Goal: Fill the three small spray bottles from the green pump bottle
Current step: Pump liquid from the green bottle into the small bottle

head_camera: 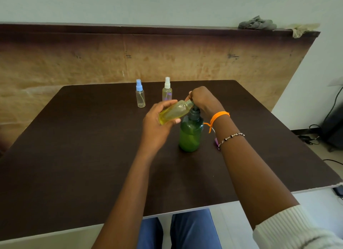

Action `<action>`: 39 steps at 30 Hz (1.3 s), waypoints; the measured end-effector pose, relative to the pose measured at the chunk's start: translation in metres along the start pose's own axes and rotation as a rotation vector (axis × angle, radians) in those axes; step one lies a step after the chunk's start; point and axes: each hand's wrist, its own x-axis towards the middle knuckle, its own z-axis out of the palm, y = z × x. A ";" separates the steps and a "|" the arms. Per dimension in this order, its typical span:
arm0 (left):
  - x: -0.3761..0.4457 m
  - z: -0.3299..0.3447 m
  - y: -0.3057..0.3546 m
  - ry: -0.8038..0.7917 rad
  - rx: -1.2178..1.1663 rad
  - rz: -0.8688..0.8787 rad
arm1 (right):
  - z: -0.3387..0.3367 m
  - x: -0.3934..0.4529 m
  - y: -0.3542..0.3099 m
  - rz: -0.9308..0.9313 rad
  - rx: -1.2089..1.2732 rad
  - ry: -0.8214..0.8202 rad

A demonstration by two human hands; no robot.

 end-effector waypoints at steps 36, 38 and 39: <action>-0.004 -0.008 0.001 0.000 -0.196 -0.108 | -0.007 -0.002 -0.009 0.050 -0.047 0.006; -0.005 -0.008 -0.001 0.015 -0.182 -0.094 | -0.006 -0.003 -0.009 0.065 -0.040 0.007; -0.005 -0.007 -0.002 0.021 -0.176 -0.086 | -0.005 -0.001 -0.007 0.055 -0.019 0.022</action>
